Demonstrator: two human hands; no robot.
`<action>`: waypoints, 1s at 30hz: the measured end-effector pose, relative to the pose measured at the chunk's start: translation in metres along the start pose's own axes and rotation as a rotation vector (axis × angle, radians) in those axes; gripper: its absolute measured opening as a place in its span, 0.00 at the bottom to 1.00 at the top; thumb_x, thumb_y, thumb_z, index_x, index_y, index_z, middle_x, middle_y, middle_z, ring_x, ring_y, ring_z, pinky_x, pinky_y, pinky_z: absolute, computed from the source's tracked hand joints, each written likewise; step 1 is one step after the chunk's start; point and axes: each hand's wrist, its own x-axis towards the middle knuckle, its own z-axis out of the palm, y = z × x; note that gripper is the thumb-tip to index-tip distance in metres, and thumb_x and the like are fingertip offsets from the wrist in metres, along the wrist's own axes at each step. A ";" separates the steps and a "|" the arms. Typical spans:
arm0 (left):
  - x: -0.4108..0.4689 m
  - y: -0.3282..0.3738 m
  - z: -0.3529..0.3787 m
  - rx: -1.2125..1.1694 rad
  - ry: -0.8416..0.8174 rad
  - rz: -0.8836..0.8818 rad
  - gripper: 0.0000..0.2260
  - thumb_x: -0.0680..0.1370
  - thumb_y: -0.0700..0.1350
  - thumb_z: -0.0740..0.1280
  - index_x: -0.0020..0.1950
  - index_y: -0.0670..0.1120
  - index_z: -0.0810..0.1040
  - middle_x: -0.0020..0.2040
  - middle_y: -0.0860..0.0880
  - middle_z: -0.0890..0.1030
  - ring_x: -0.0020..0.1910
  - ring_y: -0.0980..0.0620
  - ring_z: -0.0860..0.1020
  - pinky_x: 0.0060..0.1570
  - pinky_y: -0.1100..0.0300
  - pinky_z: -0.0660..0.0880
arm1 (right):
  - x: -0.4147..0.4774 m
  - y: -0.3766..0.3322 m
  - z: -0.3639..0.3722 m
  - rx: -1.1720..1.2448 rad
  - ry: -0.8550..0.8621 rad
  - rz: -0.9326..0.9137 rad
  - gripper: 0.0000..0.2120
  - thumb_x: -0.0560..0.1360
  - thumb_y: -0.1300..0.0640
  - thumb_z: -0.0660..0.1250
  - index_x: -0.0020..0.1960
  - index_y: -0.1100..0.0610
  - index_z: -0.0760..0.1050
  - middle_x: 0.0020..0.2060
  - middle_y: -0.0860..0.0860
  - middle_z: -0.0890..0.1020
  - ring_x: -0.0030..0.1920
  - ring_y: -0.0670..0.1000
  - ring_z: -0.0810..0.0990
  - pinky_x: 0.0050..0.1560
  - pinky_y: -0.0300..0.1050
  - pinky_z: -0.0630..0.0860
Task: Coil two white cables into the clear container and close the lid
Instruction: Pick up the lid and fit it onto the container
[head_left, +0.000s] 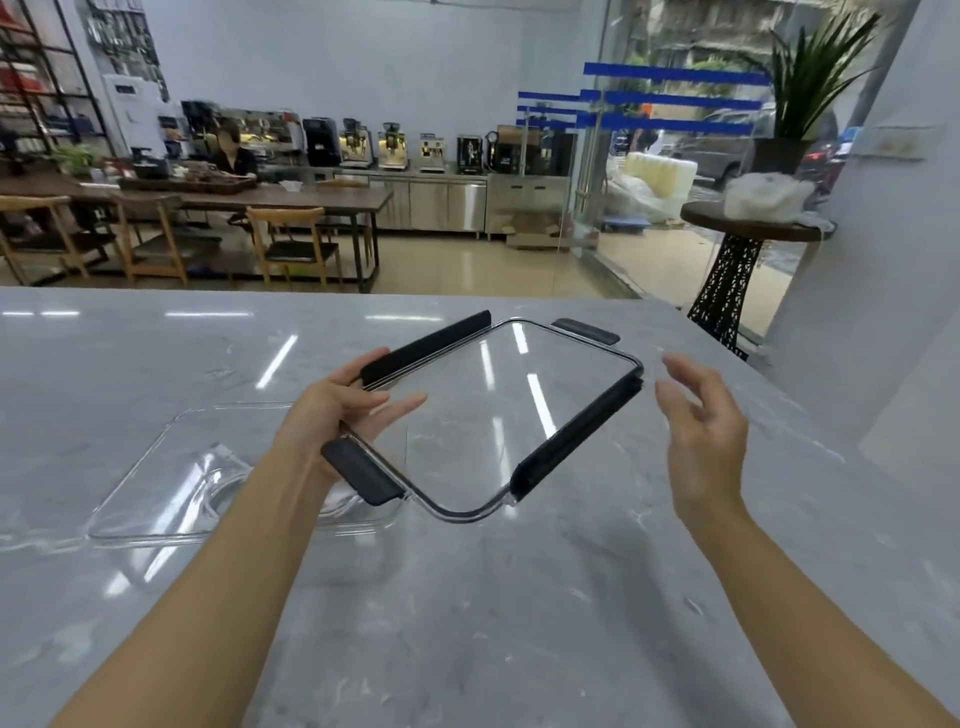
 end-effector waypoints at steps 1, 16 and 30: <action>-0.002 0.004 -0.004 0.007 -0.014 0.012 0.22 0.70 0.21 0.53 0.53 0.38 0.78 0.69 0.34 0.64 0.65 0.32 0.68 0.41 0.49 0.82 | 0.008 -0.003 0.003 0.071 0.017 0.177 0.08 0.74 0.54 0.65 0.54 0.50 0.74 0.54 0.47 0.76 0.58 0.48 0.75 0.59 0.52 0.74; -0.031 0.062 -0.072 -0.246 -0.071 -0.054 0.26 0.71 0.48 0.66 0.59 0.28 0.70 0.60 0.30 0.76 0.58 0.35 0.77 0.57 0.44 0.75 | -0.008 -0.009 0.092 0.398 -0.237 0.618 0.04 0.72 0.71 0.64 0.46 0.67 0.72 0.35 0.62 0.80 0.27 0.53 0.83 0.24 0.39 0.78; -0.037 0.111 -0.138 0.729 0.384 0.248 0.14 0.73 0.28 0.60 0.35 0.43 0.78 0.31 0.47 0.77 0.29 0.51 0.77 0.30 0.63 0.75 | -0.063 -0.033 0.173 -0.003 -0.135 0.293 0.09 0.72 0.66 0.64 0.37 0.55 0.68 0.32 0.56 0.79 0.23 0.47 0.79 0.24 0.39 0.76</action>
